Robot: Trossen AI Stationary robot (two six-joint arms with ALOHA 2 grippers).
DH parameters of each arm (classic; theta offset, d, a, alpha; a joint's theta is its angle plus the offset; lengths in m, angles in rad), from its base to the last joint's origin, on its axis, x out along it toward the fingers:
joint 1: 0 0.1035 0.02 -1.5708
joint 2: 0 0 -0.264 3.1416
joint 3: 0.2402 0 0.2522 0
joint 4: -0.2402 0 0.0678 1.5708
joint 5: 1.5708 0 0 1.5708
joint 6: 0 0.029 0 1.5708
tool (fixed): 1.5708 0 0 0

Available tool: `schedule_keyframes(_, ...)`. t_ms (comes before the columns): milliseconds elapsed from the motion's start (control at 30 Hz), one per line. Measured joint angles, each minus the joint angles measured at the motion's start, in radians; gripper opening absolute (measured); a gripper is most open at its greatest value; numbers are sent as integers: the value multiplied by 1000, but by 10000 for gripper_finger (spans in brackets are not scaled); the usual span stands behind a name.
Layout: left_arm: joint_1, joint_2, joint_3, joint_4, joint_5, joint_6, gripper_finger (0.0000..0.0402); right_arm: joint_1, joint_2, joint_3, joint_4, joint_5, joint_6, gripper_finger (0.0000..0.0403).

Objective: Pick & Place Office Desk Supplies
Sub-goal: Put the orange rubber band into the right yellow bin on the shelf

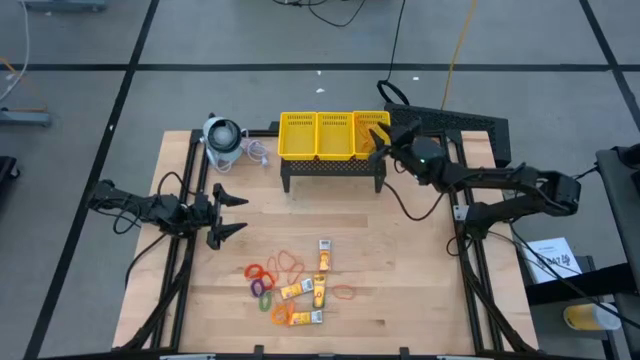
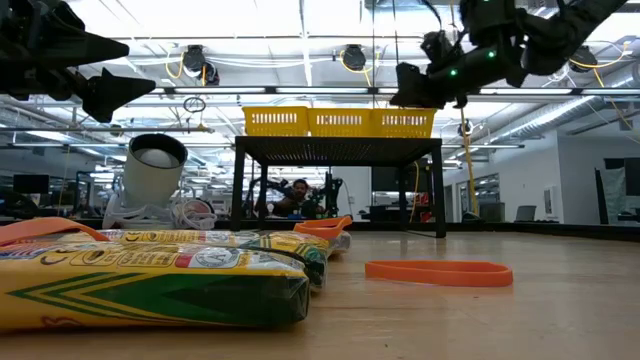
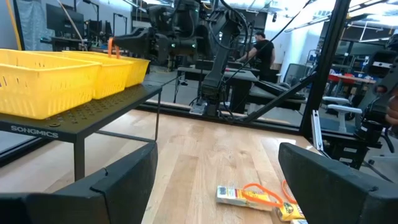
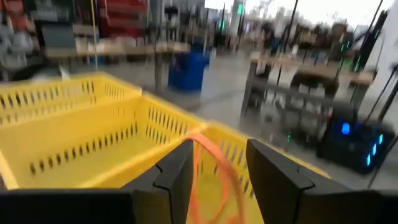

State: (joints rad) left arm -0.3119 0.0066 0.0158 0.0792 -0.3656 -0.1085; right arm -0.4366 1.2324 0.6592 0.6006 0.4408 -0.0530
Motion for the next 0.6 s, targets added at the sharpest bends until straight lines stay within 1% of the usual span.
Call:
schedule_keyframes(100, 0, 0, 0, 0, 0, 0, 340, 0, 0, 36, -82, 0, 15, 142)
schedule_keyframes(467, 0, 0, 0, 0, 0, 0, 340, 0, -1, 43, -113, 0, 15, 142)
schedule_keyframes(600, 0, 0, 0, 0, 0, 0, 340, 0, -33, 53, -143, -1, 19, 142)
